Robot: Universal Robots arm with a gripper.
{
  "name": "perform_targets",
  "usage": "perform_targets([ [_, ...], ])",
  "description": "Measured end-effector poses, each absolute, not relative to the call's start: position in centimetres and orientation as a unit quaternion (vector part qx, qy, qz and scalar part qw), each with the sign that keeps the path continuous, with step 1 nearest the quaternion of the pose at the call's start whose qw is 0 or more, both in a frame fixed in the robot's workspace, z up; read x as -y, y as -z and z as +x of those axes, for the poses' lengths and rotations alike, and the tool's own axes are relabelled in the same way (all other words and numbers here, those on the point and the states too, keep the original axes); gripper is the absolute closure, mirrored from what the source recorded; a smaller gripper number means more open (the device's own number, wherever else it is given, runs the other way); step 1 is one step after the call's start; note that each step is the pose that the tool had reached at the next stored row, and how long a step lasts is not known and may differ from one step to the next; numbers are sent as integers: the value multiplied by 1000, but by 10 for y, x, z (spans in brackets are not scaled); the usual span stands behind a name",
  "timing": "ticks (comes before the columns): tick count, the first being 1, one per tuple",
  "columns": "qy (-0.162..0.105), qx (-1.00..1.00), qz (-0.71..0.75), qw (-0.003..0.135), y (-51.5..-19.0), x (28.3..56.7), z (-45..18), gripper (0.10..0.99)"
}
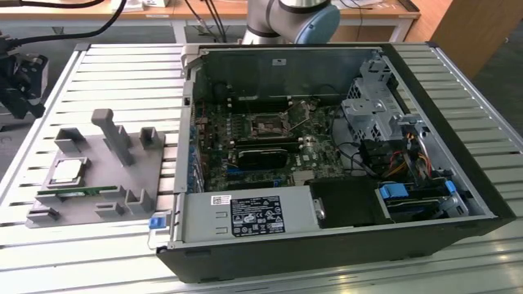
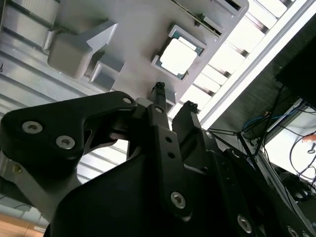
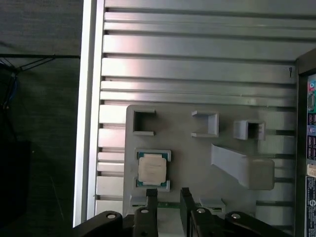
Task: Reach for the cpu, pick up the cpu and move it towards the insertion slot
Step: 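Pick up the cpu and move it towards the insertion slot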
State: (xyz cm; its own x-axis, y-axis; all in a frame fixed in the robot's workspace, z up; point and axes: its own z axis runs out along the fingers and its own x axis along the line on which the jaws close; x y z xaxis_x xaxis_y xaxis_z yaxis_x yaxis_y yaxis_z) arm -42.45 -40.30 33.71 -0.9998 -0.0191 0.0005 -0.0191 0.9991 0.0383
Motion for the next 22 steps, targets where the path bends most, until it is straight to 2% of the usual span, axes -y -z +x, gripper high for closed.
perform_targets([
  [1,19,1000,10,1,-335,403,-425,733],
  [2,19,1000,10,1,-334,403,-426,733],
  [3,19,1000,10,1,-332,403,-426,675],
  [4,19,1000,10,1,-330,403,-427,675],
  [6,19,1000,10,1,-326,404,-428,561],
  [7,19,1000,9,1,-325,404,-429,561],
  [9,19,1000,10,1,-321,404,-432,443],
  [10,19,1000,10,1,-319,404,-433,443],
  [11,19,1000,10,1,-317,404,-434,384],
  [12,19,1000,10,1,-315,404,-434,384],
  [13,19,1000,10,1,-314,404,-435,322],
  [22,19,1000,9,2,-297,405,-437,322],
])
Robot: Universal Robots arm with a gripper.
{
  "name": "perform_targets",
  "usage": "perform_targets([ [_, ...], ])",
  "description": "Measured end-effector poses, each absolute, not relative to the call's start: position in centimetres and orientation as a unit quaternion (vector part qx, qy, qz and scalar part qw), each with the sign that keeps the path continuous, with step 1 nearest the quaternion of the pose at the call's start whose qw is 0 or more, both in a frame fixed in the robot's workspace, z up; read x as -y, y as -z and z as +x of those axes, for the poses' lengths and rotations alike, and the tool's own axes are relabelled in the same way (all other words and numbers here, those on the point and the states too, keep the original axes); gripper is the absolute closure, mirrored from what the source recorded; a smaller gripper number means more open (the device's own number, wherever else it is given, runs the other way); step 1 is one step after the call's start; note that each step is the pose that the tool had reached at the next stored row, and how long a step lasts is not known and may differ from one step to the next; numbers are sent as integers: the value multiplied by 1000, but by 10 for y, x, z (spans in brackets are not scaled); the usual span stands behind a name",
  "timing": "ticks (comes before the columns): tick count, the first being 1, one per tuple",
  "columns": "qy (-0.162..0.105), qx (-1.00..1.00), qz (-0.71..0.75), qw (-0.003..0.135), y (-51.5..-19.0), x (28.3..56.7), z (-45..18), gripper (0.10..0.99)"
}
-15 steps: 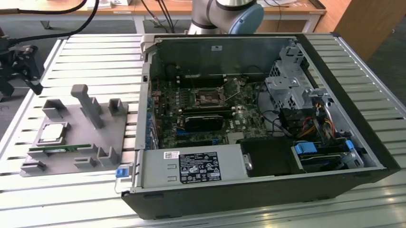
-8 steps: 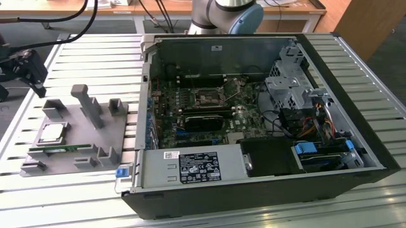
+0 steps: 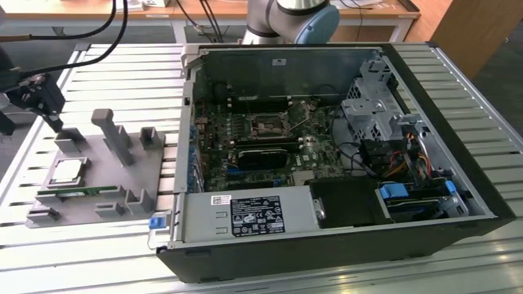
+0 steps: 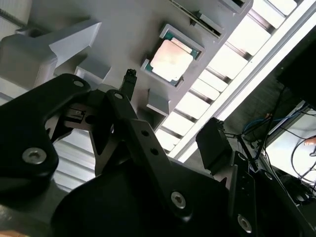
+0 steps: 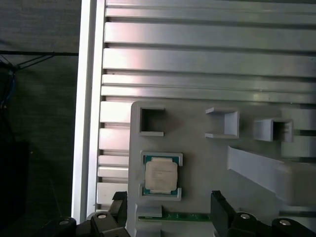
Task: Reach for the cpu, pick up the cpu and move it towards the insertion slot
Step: 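Pick up the cpu and move it towards the insertion slot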
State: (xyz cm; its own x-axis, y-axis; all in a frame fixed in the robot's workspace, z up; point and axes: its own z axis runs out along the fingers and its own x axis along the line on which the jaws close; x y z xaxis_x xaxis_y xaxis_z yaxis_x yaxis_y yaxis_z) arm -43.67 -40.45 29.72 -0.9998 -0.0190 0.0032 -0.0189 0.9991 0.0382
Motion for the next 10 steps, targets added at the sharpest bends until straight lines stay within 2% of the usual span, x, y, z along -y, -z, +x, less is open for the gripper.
perform_targets([
  [10,19,1000,9,2,-279,410,-438,322],
])
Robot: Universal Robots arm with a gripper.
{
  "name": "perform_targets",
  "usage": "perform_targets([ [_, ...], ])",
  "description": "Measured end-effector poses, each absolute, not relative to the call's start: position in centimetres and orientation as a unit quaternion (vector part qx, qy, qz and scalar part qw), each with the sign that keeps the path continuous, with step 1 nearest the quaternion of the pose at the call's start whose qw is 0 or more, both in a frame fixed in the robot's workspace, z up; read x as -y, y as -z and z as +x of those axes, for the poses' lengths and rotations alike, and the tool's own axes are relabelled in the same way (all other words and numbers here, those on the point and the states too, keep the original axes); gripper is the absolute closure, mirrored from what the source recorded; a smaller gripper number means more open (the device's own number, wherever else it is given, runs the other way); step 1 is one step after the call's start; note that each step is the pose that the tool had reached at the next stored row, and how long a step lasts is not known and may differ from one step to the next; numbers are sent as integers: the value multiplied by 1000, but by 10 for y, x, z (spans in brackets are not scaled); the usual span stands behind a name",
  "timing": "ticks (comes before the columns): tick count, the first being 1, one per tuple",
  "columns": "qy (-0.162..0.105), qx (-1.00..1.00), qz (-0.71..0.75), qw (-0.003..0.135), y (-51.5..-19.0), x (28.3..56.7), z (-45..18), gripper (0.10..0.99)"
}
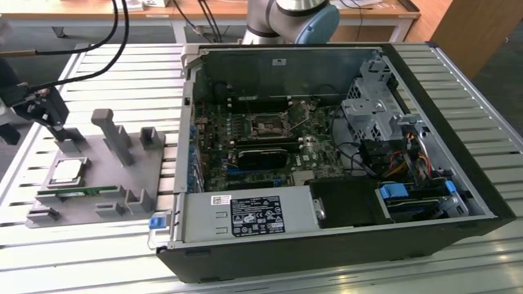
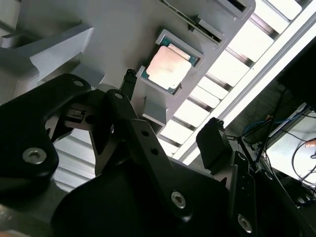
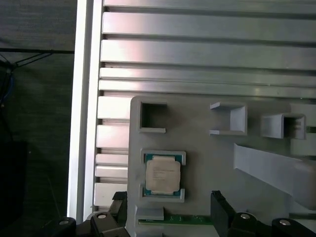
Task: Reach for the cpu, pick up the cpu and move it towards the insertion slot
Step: 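Pick up the cpu and move it towards the insertion slot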
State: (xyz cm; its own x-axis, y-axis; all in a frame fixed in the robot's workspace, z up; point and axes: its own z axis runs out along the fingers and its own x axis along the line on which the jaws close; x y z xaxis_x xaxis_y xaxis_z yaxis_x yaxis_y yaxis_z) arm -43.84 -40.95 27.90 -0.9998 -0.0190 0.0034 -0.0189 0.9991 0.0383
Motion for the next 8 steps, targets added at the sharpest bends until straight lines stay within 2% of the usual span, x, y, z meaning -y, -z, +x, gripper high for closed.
perform_targets([
  [8,19,1000,8,2,-265,411,-439,322],
])
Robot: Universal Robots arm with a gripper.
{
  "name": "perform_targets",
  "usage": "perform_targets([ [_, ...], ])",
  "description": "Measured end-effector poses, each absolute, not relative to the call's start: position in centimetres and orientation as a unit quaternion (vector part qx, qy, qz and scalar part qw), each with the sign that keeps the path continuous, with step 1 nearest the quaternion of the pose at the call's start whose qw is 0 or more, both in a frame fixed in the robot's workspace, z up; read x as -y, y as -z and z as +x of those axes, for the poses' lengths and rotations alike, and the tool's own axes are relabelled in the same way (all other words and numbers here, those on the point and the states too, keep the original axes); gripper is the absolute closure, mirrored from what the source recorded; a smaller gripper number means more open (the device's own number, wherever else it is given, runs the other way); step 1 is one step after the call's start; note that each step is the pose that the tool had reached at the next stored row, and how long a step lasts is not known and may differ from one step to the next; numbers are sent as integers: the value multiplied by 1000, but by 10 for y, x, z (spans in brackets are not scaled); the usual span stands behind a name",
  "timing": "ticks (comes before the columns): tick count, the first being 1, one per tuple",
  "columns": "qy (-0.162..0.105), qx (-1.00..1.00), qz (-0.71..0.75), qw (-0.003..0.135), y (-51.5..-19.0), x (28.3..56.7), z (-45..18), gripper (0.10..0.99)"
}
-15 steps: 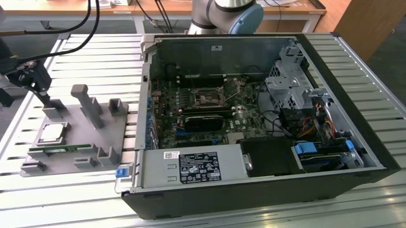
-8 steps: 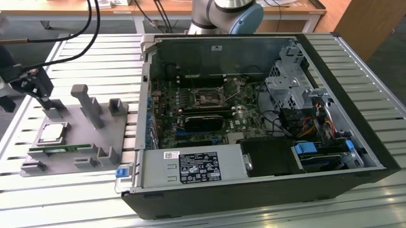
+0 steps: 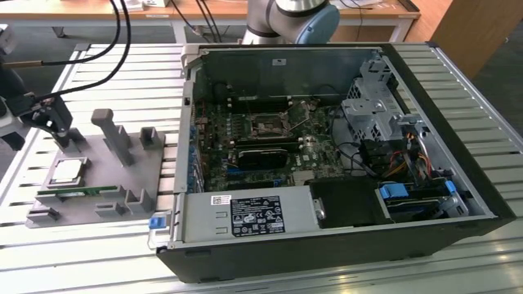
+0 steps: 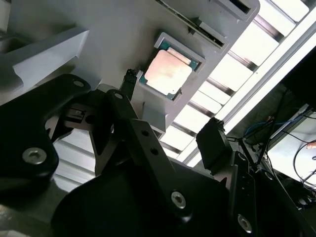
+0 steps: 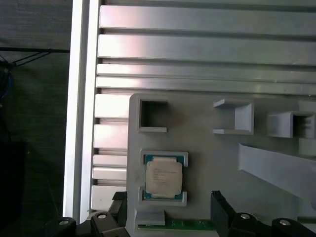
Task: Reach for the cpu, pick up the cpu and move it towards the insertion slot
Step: 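Pick up the cpu and move it towards the insertion slot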
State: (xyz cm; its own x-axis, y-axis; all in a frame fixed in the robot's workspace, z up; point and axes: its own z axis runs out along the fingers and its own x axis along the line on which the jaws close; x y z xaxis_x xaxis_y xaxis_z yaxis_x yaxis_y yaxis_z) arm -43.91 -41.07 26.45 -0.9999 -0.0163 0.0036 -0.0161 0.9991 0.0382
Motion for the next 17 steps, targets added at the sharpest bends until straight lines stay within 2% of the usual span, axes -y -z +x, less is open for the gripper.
perform_targets([
  [17,19,1000,8,2,-233,413,-440,322],
])
